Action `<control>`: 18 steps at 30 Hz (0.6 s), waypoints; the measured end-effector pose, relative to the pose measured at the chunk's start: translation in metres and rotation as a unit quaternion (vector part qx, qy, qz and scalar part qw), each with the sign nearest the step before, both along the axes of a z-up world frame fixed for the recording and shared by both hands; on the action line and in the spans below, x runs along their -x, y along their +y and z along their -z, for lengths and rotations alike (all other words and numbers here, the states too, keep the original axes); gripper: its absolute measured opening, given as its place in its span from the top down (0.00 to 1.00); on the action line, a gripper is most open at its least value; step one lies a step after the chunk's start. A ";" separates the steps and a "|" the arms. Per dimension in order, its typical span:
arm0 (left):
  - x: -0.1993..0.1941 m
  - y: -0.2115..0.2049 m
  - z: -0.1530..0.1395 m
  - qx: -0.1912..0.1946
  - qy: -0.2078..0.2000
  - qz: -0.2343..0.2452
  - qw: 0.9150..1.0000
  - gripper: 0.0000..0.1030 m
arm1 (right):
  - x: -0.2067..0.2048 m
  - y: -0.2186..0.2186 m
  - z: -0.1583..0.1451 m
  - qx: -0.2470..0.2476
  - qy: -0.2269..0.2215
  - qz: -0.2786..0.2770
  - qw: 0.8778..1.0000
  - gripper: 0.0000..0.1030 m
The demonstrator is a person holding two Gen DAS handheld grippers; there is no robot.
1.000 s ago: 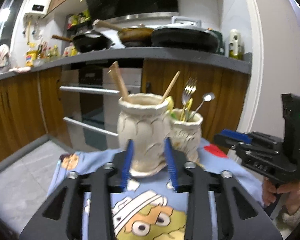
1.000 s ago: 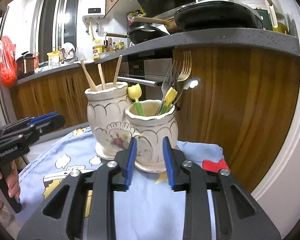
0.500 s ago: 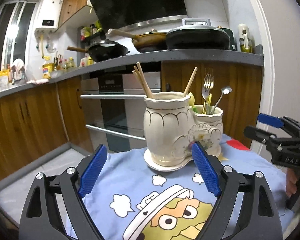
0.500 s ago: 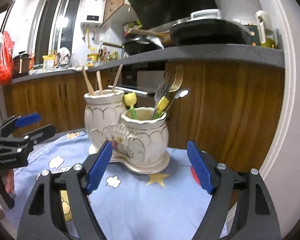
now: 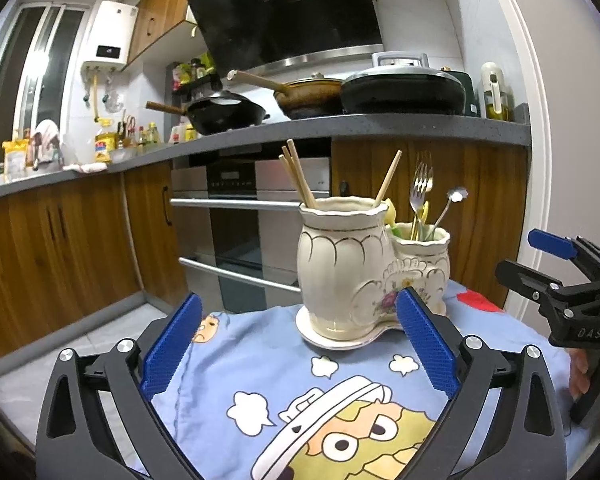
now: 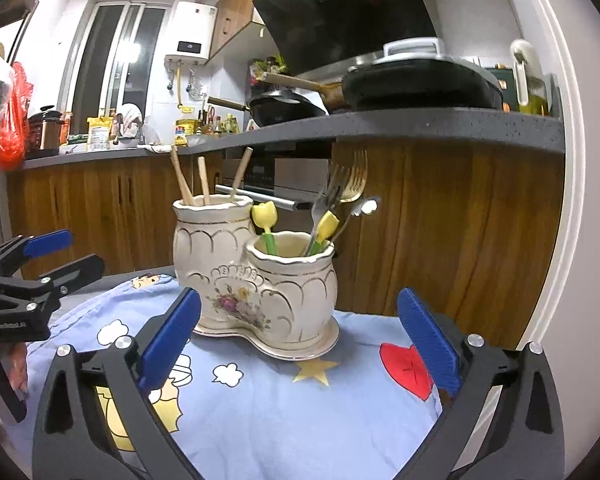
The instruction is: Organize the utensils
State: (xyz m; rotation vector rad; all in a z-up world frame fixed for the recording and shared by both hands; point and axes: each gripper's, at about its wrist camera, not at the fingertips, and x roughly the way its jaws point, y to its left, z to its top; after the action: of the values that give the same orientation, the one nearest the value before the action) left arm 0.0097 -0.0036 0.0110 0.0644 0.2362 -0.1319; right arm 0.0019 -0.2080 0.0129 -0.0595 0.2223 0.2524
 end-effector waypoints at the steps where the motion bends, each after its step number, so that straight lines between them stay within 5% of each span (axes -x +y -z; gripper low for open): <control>1: 0.000 0.000 0.000 -0.001 0.000 0.000 1.000 0.06 | -0.002 -0.002 0.000 -0.005 0.004 0.005 1.000 0.05; 18: -0.004 0.004 0.003 0.000 0.012 -0.007 1.000 0.06 | 0.000 -0.006 0.002 -0.012 0.002 0.010 1.000 0.05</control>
State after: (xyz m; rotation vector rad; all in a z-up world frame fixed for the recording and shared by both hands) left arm 0.0138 0.0004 0.0084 0.0608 0.2600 -0.1192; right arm 0.0016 -0.2139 0.0106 -0.0334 0.2245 0.2352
